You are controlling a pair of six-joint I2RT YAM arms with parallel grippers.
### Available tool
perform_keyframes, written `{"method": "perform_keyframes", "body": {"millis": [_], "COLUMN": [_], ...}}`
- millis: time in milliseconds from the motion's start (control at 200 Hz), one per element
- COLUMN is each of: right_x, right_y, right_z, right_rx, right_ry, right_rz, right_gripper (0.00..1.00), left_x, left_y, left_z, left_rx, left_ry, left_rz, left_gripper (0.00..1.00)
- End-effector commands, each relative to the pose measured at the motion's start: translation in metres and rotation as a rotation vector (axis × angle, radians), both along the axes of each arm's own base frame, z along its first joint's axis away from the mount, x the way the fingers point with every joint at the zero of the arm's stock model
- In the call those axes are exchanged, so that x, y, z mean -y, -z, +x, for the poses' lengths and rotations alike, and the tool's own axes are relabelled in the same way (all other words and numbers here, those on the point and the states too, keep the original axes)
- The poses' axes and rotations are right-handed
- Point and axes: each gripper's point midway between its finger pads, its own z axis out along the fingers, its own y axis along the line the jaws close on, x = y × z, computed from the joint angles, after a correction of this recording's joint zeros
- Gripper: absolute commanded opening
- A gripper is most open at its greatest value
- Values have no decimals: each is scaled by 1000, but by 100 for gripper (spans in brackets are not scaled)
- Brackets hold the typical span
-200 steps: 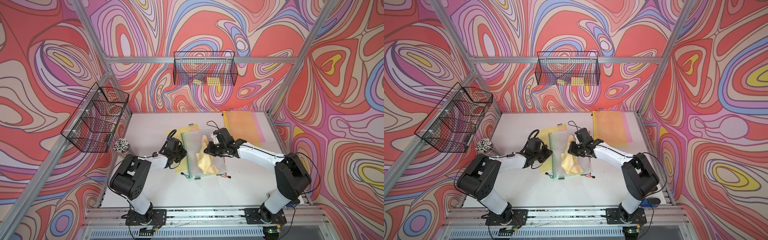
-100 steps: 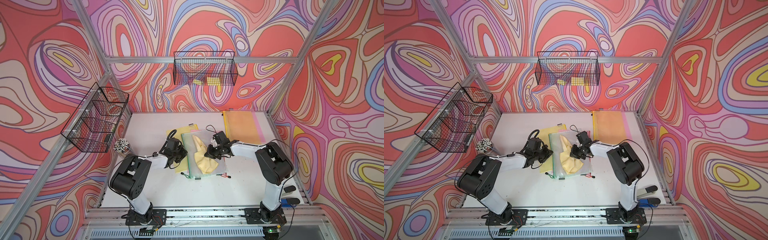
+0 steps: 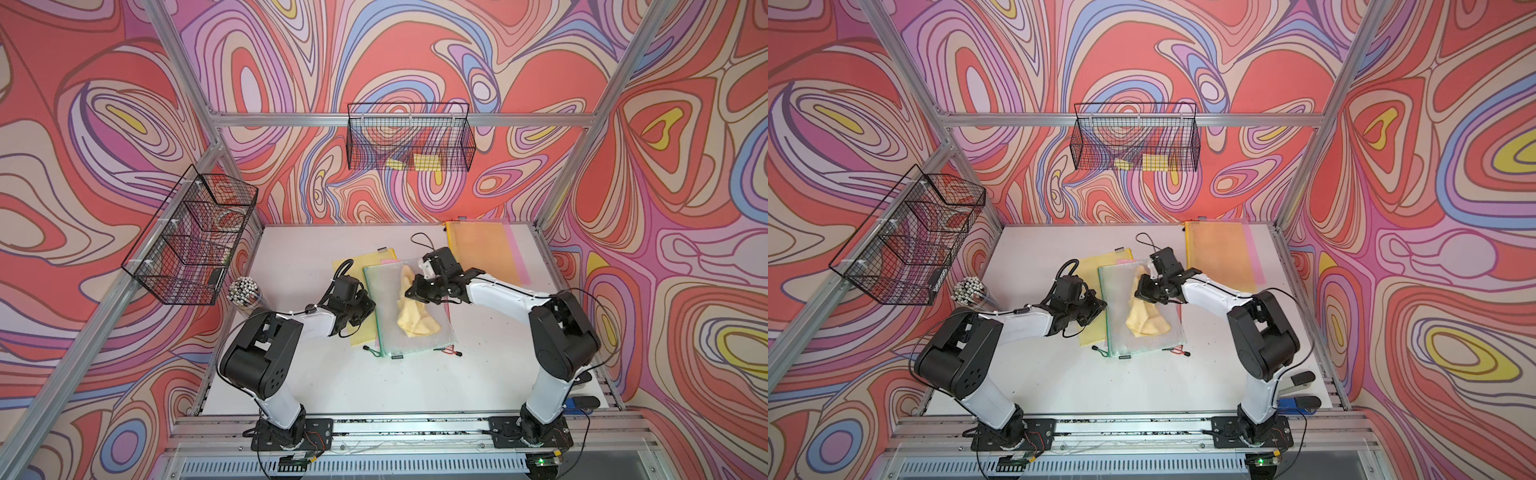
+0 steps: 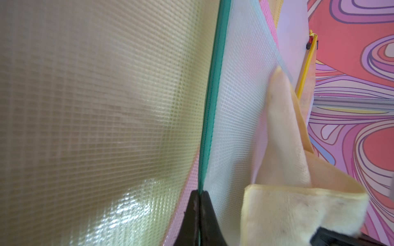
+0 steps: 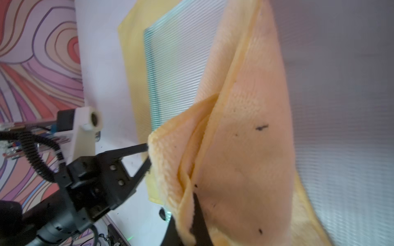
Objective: Wipe the document bag
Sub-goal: Wipe the dirt from the document bag, then pick up the document bag, then place the document bag.
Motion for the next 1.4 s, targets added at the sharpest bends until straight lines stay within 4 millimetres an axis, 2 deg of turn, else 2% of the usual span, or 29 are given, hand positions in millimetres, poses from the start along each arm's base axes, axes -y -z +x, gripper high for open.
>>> {"method": "perform_keyframes", "body": {"millis": [0, 75, 175, 325, 466, 536, 551, 556, 576, 716, 856, 986, 1082, 1187, 1267, 1397], "right_x": [-29, -33, -14, 48, 111, 134, 138, 138, 140, 150, 177, 218, 250, 283, 296, 303], "right_y": [35, 52, 66, 76, 71, 59, 62, 51, 43, 2, -45, -92, -123, -148, -163, -172], "right_z": [-2, 2, 5, 7, 2, -4, -6, -5, -7, -28, -47, -64, -81, -100, -112, -126], "right_rx": [-84, -112, -116, -140, -145, -128, -138, -112, -97, -37, 63, 176, 259, 322, 361, 378], "right_ry": [-41, -38, -14, 85, 176, 209, 212, 214, 215, 233, 336, 491, 614, 738, 786, 811], "right_rz": [16, 18, -51, -117, -161, -169, -175, -164, -159, -138, -149, -199, -259, -329, -344, -340], "right_gripper": [0, 0, 0, 0, 0, 0, 0, 0, 0, 0, 0, 0, 0, 0, 0, 0], "left_x": [0, 0, 0, -2, 0, 5, 6, 6, 7, 18, 39, 85, 127, 178, 217, 270], "left_y": [2, 1, -2, -7, -17, -30, -33, -33, -39, -82, -135, -182, -206, -228, -240, -249], "left_z": [1, 0, 0, 0, 4, 8, 9, 9, 11, 22, 28, 28, 24, 22, 25, 51], "left_rx": [0, 0, 4, 15, 34, 61, 66, 67, 76, 140, 199, 269, 307, 374, 417, 498], "left_ry": [-3, 2, 7, 14, 43, 91, 103, 107, 120, 236, 382, 560, 687, 804, 877, 905], "left_rz": [-12, -14, -6, 14, 32, 45, 49, 51, 57, 124, 207, 244, 233, 140, 13, -221], "left_gripper": [0, 0, 0, 0, 0, 0, 0, 0, 0, 0, 0, 0, 0, 0, 0, 0]}}
